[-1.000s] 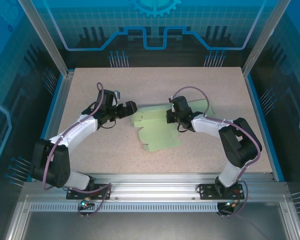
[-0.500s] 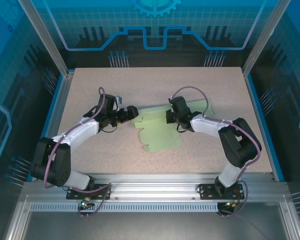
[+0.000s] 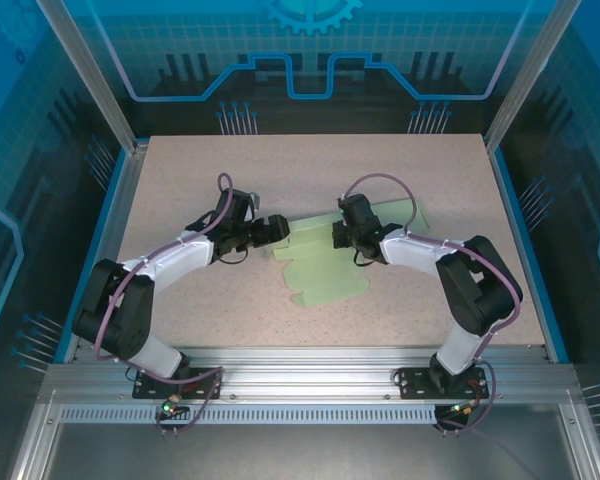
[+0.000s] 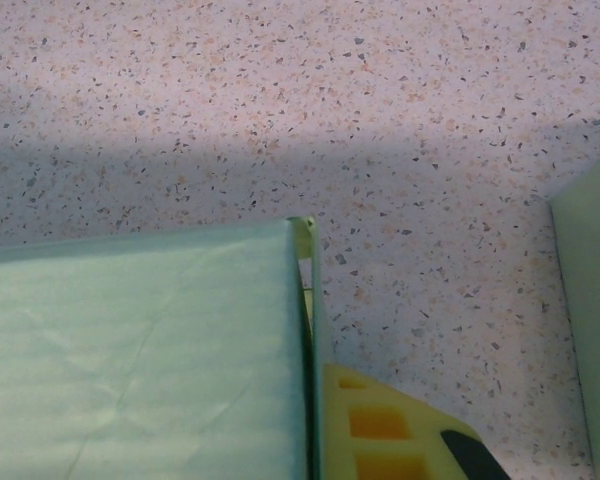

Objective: Fold the paper box

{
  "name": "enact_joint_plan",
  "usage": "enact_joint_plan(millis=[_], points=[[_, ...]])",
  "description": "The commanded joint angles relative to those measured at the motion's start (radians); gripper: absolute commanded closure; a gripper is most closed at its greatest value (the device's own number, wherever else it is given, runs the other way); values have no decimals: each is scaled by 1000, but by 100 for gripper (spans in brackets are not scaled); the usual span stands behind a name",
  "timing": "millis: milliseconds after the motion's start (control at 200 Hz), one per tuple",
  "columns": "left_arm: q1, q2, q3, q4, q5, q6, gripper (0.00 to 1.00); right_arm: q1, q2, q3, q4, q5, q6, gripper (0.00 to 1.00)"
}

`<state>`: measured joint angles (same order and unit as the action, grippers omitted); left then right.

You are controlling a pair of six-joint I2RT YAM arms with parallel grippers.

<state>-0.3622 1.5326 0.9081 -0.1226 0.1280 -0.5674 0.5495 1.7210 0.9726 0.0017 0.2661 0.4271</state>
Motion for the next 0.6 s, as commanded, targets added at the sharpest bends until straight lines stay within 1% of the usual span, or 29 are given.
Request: enact_joint_plan(millis=[0, 140, 270, 395, 475, 595], points=[[1, -57, -29, -39, -77, 26, 6, 26, 23, 36, 20, -5, 33, 96], [35, -131, -80, -42, -86, 61, 7, 25, 26, 38, 12, 8, 28, 96], [52, -187, -126, -40, -71, 112, 7, 25, 23, 36, 11, 12, 27, 97], [54, -162, -126, -43, -53, 111, 8, 26, 18, 30, 15, 12, 26, 97], [55, -135, -137, -12, -34, 95, 9, 26, 15, 29, 14, 13, 26, 96], [55, -90, -137, 0, -39, 91, 11, 25, 12, 22, 18, 9, 27, 96]])
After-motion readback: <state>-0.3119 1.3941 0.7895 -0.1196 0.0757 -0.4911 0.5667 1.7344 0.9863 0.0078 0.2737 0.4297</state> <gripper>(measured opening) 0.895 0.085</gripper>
